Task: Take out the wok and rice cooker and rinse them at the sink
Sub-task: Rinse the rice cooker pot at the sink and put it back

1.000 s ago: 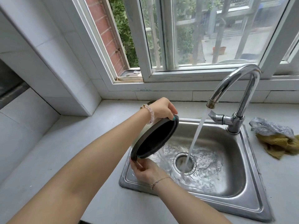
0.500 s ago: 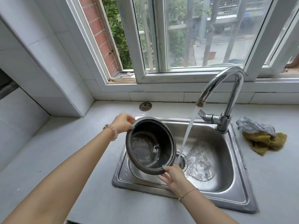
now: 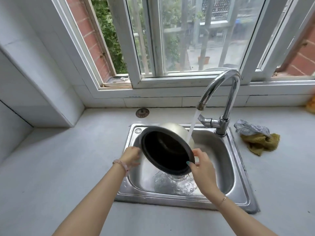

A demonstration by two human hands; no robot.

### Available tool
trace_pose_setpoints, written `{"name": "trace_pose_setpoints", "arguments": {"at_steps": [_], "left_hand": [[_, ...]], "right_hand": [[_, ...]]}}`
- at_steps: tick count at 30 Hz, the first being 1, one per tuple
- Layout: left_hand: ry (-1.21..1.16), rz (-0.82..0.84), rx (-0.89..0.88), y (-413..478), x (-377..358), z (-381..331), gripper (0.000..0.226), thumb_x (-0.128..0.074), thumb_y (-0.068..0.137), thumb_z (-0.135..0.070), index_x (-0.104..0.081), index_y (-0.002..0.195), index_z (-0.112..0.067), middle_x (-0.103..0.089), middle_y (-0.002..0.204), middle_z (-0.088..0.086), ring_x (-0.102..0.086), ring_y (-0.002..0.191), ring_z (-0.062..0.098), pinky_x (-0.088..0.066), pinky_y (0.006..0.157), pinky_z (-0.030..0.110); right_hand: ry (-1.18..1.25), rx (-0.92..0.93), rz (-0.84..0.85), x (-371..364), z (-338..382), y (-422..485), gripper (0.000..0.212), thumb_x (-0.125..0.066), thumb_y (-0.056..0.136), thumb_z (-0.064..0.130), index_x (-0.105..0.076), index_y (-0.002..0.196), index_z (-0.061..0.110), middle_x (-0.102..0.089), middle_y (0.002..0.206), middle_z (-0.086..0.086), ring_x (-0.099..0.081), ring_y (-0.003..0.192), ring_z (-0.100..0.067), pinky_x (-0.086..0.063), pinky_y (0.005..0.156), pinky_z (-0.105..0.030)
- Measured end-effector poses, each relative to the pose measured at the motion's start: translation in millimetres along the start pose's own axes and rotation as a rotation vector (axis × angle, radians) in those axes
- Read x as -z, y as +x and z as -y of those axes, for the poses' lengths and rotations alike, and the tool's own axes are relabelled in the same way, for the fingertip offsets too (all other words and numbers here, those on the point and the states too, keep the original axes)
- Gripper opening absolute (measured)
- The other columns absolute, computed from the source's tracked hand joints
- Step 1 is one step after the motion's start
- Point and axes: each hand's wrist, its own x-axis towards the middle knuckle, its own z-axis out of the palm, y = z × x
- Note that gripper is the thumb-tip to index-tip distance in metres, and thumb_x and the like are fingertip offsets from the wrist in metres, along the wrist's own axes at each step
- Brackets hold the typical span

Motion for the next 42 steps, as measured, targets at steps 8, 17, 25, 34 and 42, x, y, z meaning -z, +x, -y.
{"name": "trace_pose_setpoints", "arguments": {"at_steps": [8,17,25,34,42], "left_hand": [[-0.629,0.393,0.296,-11,-59,-29,0.044,-0.043,0.099,-0.027,-0.040,0.122,0.011,-0.055,0.119,0.026,-0.050,0.123,0.035,-0.044,0.093,0.048],[-0.762,0.449,0.527,-12,-94,-16,0.013,-0.045,0.095,0.004,-0.053,0.089,0.013,-0.059,0.110,0.022,-0.047,0.129,0.026,-0.031,0.111,0.032],[-0.722,0.306,0.472,-32,-97,-7,0.019,-0.033,0.095,0.012,-0.048,0.089,0.024,-0.048,0.129,0.027,-0.041,0.131,0.036,-0.021,0.112,0.035],[-0.630,0.309,0.339,-20,-89,7,0.017,-0.036,0.094,0.011,-0.051,0.099,0.017,-0.057,0.106,0.027,-0.059,0.101,0.037,-0.043,0.095,0.047],[-0.492,0.310,0.248,-26,-89,9,0.018,-0.042,0.093,0.008,-0.058,0.095,0.002,-0.062,0.090,0.019,-0.063,0.079,0.027,-0.059,0.061,0.040]], "right_hand": [[-0.451,0.264,-0.131,35,-42,-1,0.033,-0.071,0.070,-0.010,-0.065,0.094,0.013,-0.060,0.094,-0.006,-0.059,0.053,-0.026,-0.045,0.042,-0.031],[-0.613,0.418,-0.166,63,-56,-1,0.056,-0.079,0.057,-0.012,-0.053,0.098,0.017,-0.057,0.084,-0.010,-0.050,0.048,-0.018,-0.032,0.044,-0.015],[-0.184,-0.012,-0.228,60,-45,-2,0.033,-0.067,0.081,0.000,-0.058,0.111,0.012,-0.055,0.104,0.000,-0.054,0.090,-0.015,-0.037,0.072,-0.009],[1.039,-0.999,-0.093,57,-42,16,0.020,-0.044,0.096,0.005,-0.052,0.111,-0.004,-0.056,0.100,-0.023,-0.057,0.084,-0.032,-0.057,0.061,-0.042],[1.055,-1.107,-0.154,55,-53,14,0.037,-0.019,0.099,-0.007,-0.046,0.124,-0.009,-0.045,0.137,-0.026,-0.049,0.121,-0.033,-0.032,0.104,-0.044]]}}
